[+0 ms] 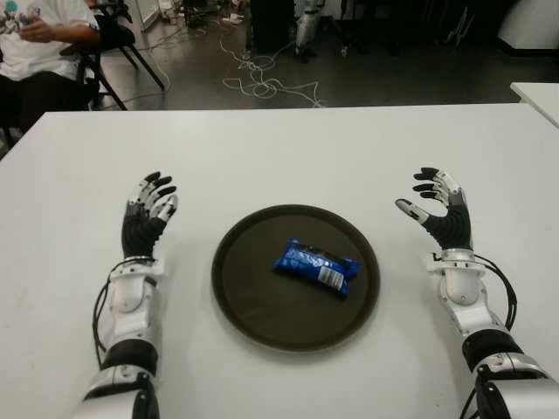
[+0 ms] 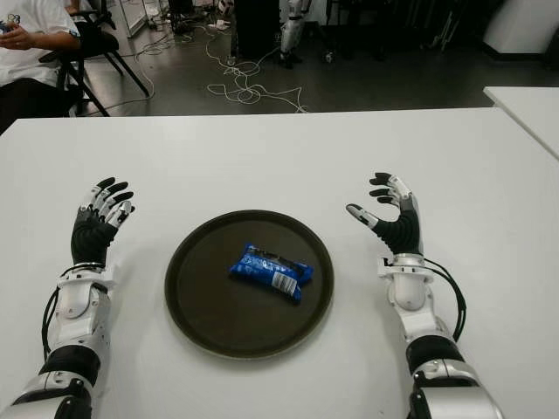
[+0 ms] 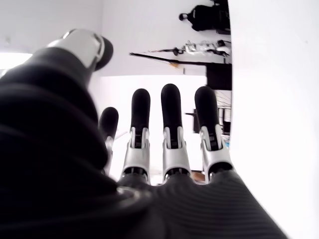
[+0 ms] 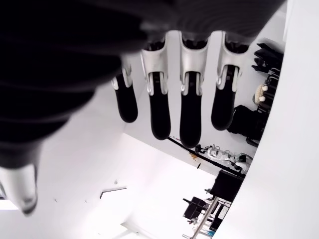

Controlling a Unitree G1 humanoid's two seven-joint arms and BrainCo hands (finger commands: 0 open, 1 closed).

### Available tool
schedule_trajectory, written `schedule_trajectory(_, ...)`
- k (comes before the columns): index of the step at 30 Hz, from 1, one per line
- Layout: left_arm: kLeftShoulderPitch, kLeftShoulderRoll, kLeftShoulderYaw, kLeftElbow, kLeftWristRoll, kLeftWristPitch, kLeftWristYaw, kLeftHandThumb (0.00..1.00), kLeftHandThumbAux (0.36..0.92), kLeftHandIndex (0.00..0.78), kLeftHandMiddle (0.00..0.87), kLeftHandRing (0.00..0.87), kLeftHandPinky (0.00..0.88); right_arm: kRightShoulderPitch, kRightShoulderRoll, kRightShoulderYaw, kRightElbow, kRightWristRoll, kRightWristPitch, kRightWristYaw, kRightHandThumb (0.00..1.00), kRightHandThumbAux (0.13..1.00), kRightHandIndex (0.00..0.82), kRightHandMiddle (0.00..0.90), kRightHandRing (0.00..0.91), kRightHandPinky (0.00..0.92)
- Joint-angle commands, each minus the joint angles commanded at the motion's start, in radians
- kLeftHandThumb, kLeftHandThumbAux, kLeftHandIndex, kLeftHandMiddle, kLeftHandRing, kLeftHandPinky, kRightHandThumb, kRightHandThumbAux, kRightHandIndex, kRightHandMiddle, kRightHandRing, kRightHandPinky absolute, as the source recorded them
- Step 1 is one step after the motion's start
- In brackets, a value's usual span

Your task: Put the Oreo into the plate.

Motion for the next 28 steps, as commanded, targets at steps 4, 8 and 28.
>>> schedule_trajectory(4, -0.009, 0.004, 0.002, 0.021, -0.001, -0.006, 0.000, 0.127, 0.748, 0.198, 0.248, 0.237, 0.287, -0.002, 0.001, 0.003, 0.005, -0.005, 0.002, -0.007, 0.001, 0.547, 0.276, 0.335, 0.352, 0.346)
schedule_trajectory(8, -0.015, 0.004, 0.009, 0.031, -0.012, -0.009, -0.009, 0.106, 0.740, 0.198, 0.247, 0.239, 0.287, -0.007, 0.000, 0.008, 0.021, -0.015, 0.003, -0.015, 0.000, 0.545, 0.271, 0.337, 0.353, 0.345)
schedule_trajectory(28, -0.043, 0.015, 0.032, 0.080, -0.029, -0.015, -0.034, 0.115, 0.724, 0.191, 0.245, 0.245, 0.301, -0.022, -0.006, 0.032, 0.045, -0.047, -0.009, -0.035, 0.000, 0.565, 0.283, 0.337, 0.350, 0.339)
